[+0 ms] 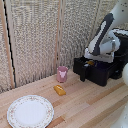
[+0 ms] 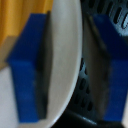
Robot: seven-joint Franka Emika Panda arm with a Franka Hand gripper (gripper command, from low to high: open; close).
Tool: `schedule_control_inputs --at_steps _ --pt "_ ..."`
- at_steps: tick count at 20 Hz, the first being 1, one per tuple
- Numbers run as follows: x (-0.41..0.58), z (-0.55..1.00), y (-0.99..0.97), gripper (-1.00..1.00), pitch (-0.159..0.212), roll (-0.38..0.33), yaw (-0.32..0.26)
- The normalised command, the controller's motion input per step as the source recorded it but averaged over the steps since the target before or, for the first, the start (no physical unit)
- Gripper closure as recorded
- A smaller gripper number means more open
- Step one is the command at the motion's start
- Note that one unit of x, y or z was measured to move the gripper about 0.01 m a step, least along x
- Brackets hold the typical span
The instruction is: Please go towards the air fryer and gently seize its handle using your gripper. Slowly reveal the interior of the air fryer by pulling the handle outward. Head to the bowl filled with hot dogs and firmly but gently grasp it. Carefully place it inside the now-open air fryer.
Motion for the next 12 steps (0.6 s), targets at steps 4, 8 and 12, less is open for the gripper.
schedule_control_inputs --at_steps 4,8,12 --pt "0.0 0.53 0.0 -1.0 0.11 0.08 -0.032" --pt "0.0 0.75 0.01 -1.0 0.067 0.076 -0.077" --pt "0.007 0.65 0.13 -1.0 0.062 0.024 -0.144"
